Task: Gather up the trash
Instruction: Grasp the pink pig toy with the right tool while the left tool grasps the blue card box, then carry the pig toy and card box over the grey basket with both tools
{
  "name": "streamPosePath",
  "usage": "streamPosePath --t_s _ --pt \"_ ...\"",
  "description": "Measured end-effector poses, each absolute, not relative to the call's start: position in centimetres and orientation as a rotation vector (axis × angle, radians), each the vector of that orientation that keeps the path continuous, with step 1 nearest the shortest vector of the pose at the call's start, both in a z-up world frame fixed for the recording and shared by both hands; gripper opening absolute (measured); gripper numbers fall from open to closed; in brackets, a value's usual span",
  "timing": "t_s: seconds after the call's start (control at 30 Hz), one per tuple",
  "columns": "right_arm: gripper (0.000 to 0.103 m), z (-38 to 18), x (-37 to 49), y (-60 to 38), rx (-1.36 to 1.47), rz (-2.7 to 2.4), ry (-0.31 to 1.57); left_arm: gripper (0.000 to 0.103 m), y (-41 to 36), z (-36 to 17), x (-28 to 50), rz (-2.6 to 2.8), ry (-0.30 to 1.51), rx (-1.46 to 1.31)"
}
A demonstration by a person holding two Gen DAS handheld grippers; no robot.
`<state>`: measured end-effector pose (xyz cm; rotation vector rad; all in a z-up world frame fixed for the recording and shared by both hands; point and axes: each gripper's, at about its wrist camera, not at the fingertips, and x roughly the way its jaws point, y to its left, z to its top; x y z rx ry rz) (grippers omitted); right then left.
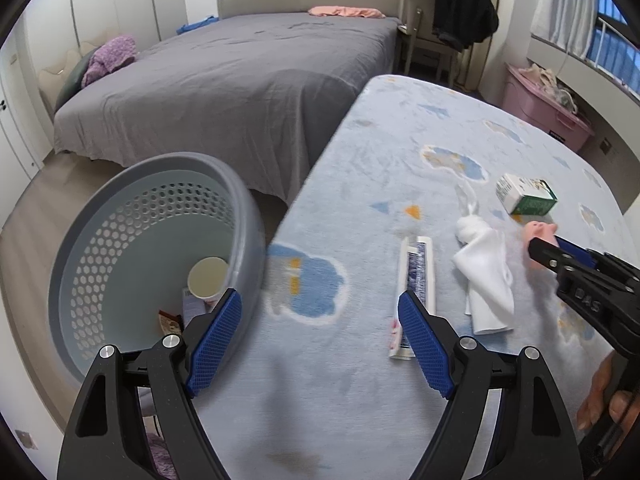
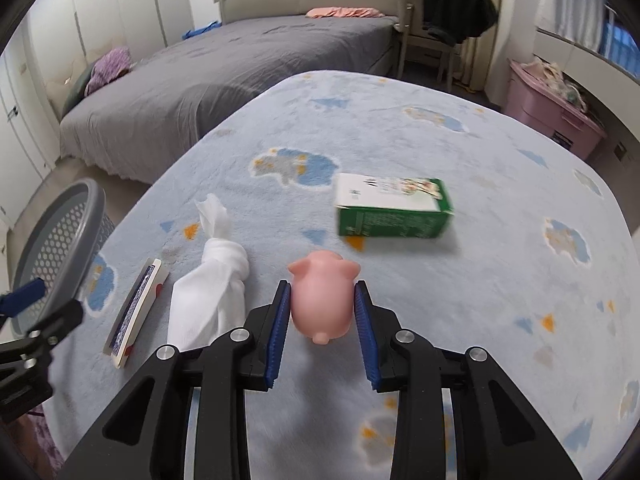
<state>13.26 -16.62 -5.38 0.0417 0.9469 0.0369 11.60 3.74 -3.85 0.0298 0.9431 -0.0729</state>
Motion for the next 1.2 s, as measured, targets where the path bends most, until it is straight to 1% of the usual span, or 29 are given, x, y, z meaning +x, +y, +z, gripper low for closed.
streamPosePath --t_s 0.17,0.43,0.5,0.53,0.57,0.6,0.63,0.7,0.77,0.83,1.0,1.2 --pt "0.031 -5.0 10.2 -18.7 0.105 0.003 0.943 0.079 2.3 -4.3 12.0 -0.111 0.953 0.037" --pt "0.031 -4.9 6.8 -19.3 0.124 -0.011 0.94 0.079 -0.2 -5.9 13.3 -0.149 0.978 0.056" --pt "0.031 -5.0 6.5 -19.5 0.134 -0.011 0.941 0.077 -0.7 -6.4 13.5 -0.154 0.99 0.064" --pt "0.031 -5.0 6.3 -19.6 0.141 -0.01 0.942 0.074 -0.9 -6.6 13.6 -0.159 0.995 0.066" --pt "0.031 -5.1 6.2 -19.6 0.148 -0.009 0.943 0.067 -1.2 -6.8 13.6 -0.167 1.004 0.069" --pt "0.031 -5.1 6.1 -19.7 0.152 -0.007 0.944 0.063 -1.3 -7.0 13.7 -0.174 1.011 0.07" --pt "0.031 -5.2 6.0 -19.6 0.154 -0.006 0.944 0.057 -1.5 -7.2 13.8 -0.181 1.023 0.069" --pt "0.031 -5.2 5.9 -19.6 0.159 -0.004 0.944 0.052 -1.6 -7.3 13.6 -0.178 1.015 0.081" --pt "0.031 -5.2 5.9 -19.5 0.162 -0.002 0.945 0.034 -1.7 -7.3 13.4 -0.189 1.01 0.086" --pt "0.031 -5.2 5.8 -19.4 0.16 -0.001 0.946 0.019 -1.7 -7.1 13.2 -0.203 1.007 0.083" --pt "0.031 -4.9 5.5 -18.9 0.158 0.001 0.945 0.017 -1.5 -6.6 12.3 -0.209 0.993 0.094" --pt "0.031 -3.8 4.8 -17.6 0.148 0.016 0.931 0.017 0.8 -4.0 10.6 -0.195 0.947 0.058"
